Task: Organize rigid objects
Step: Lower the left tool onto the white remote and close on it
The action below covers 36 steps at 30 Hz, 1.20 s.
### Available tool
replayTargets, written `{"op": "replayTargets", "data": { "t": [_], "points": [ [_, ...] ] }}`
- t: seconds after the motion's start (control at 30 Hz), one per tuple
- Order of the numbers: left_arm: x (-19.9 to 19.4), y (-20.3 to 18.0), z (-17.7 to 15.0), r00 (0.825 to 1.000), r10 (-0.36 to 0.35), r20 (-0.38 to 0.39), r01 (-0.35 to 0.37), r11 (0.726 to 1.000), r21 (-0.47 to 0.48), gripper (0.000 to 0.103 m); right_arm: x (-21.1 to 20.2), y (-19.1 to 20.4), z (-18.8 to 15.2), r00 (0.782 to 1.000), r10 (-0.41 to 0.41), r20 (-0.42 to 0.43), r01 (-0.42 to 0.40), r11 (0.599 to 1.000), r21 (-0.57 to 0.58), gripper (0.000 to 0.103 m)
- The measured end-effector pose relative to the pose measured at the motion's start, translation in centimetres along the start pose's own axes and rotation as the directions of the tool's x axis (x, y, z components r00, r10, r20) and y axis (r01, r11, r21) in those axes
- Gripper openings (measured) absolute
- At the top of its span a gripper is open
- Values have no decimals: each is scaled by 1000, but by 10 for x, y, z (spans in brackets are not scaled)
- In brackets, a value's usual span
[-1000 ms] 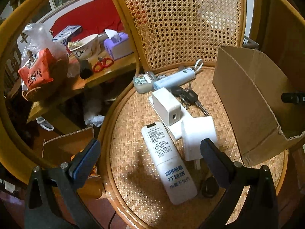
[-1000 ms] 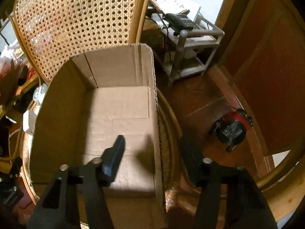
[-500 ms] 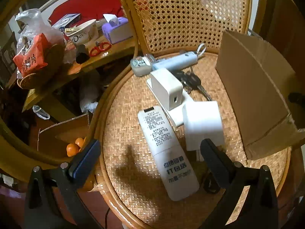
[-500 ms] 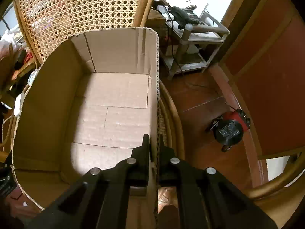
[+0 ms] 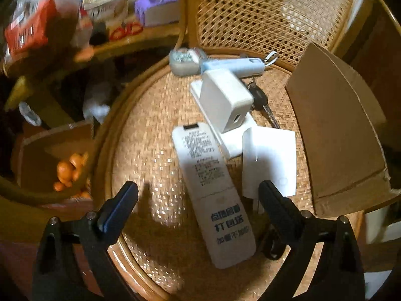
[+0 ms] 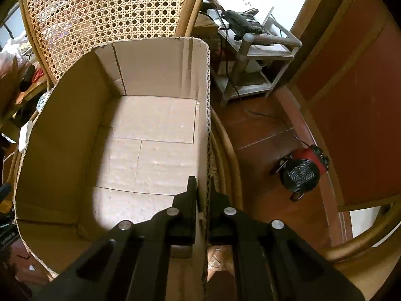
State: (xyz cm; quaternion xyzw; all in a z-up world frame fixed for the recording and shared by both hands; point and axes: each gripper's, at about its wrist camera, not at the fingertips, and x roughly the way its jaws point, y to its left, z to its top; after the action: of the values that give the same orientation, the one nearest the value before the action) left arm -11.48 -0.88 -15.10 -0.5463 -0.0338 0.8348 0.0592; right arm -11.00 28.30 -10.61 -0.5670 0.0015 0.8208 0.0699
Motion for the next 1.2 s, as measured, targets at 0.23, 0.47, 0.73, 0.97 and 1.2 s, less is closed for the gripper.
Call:
{"op": "replayTargets", "data": {
  "t": [0.23,0.47,0.73,0.97,1.2],
  "points": [
    [3,8,-3,1000,20,-20,-20,1000,1,91,1,2,1,1000,-6,1,6,1000,-4,8],
    [9,5,-3,999,22,-24,-21,1000,6,91,-1,0,1,1000,-8,3,8,1000,-9,8],
    [11,-37,-16,997,82,13,-83,977,197,55,-2,0,1,1000,-11,4,11,1000,-14,8],
    [9,-35,-15,997,78,7,-78,985,153,48,-2,2,2,1000,-20,10,20,1000,-18,8],
    [0,-24,-15,996,76,39,-80,991,111,41,-7,5,4,999,-20,42,20,1000,-12,6]
  ]
}}
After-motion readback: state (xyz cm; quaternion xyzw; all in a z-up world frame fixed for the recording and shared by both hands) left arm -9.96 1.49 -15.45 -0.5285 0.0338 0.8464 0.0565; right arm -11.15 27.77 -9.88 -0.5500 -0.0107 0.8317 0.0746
